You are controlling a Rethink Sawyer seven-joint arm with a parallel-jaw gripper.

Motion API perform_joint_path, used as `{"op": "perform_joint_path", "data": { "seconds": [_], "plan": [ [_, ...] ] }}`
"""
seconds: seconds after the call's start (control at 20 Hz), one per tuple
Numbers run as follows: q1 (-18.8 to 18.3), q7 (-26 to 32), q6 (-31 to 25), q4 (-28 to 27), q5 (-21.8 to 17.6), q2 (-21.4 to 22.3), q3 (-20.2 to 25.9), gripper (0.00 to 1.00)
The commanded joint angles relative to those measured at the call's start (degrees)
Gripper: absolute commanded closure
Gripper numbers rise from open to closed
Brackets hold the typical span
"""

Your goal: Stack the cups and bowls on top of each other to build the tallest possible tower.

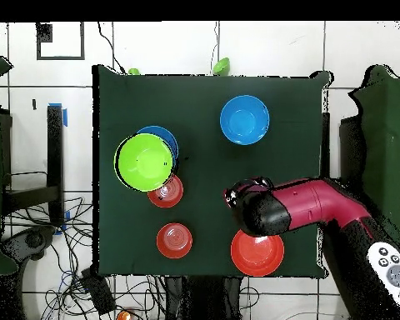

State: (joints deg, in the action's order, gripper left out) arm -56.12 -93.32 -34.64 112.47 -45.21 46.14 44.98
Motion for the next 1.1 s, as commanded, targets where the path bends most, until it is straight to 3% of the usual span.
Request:
{"op": "perform_joint_path", "data": {
  "seconds": [0.05,0.55,0.65,0.9,1.1],
  "plan": [
    [5.39,-9.18,12.02,2.12,-9.09,-8.44,-9.27,0.00],
    [8.86,-7.64,13.66,2.89,-6.17,-7.37,-15.59,0.00],
    [8.29,-6.63,13.27,4.17,-4.35,-5.44,-15.21,0.00],
    [4.63,-2.27,8.67,10.77,2.45,4.67,-11.89,0.00],
    [3.33,-1.36,9.74,13.14,3.37,6.19,-11.53,0.00]
  ]
}}
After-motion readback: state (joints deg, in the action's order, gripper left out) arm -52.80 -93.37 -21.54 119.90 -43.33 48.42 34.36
